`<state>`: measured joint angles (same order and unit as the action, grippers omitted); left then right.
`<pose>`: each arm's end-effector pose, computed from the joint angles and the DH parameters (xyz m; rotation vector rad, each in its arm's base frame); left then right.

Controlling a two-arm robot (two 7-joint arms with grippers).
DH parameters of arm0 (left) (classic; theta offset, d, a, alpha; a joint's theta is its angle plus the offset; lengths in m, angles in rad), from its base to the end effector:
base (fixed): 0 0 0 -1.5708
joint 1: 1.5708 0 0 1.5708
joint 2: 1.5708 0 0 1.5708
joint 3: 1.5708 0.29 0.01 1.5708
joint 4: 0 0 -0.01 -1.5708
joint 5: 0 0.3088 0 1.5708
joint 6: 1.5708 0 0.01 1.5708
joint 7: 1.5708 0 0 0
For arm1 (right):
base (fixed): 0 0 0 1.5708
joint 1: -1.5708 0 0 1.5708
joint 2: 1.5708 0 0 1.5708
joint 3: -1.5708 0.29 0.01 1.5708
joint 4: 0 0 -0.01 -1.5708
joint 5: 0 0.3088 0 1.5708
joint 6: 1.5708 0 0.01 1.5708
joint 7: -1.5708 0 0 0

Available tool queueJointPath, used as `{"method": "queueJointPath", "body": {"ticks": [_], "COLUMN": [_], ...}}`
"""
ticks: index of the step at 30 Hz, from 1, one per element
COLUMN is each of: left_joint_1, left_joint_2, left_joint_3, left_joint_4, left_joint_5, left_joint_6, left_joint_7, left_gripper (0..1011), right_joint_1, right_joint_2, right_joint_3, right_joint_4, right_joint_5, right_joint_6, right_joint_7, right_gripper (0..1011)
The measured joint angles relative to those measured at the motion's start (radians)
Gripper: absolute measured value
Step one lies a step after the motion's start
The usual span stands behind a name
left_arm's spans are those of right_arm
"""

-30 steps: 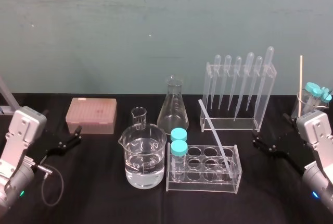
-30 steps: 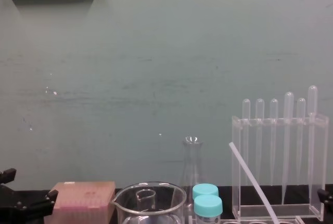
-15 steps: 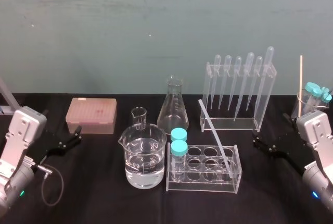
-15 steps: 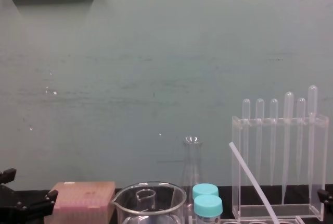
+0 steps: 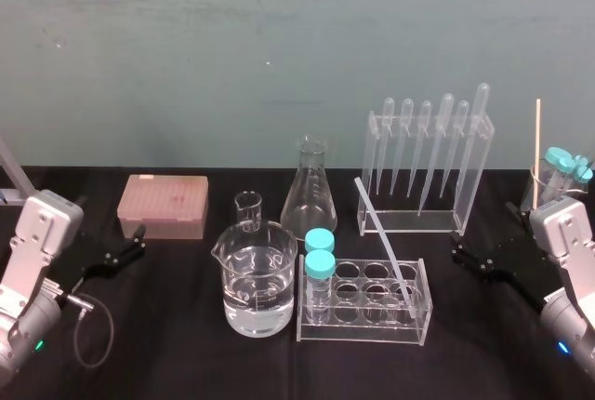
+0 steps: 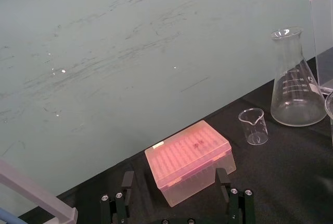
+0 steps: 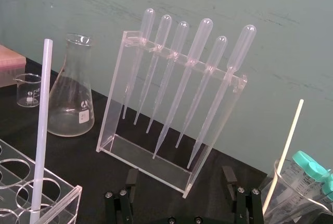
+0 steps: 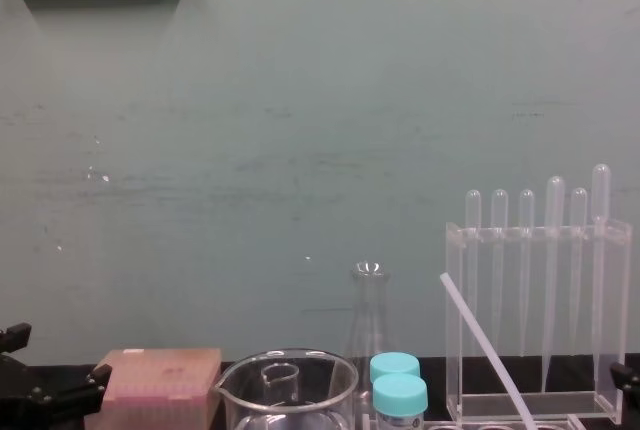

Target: Pick up the stirring rod with one hand, then place it down.

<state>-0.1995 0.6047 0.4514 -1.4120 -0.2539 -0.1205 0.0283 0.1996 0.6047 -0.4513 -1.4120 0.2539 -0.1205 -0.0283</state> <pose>0.3581 0.0827 -0.3023 0.3045 -0.2850 1.2480 0.3581 -0.0827 -0.3022 -0.3044 -0.2851 -1.2481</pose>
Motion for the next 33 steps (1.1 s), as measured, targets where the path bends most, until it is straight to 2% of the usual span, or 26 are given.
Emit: {"method": "queueJointPath", "body": {"ticks": [33], "left_joint_1": [0.000], "left_joint_2": [0.000], "left_joint_3": [0.000], "left_joint_4": [0.000], "left_joint_5": [0.000], "left_joint_6": [0.000], "left_joint_7": [0.000], "left_gripper": [1000], "right_joint_1": [0.000], "right_joint_2": [0.000], "right_joint_3": [0.000], "right_joint_4": [0.000], "right_joint_5": [0.000], "right_joint_6": [0.000], "right_joint_7": [0.000], "right_gripper": [1002]}}
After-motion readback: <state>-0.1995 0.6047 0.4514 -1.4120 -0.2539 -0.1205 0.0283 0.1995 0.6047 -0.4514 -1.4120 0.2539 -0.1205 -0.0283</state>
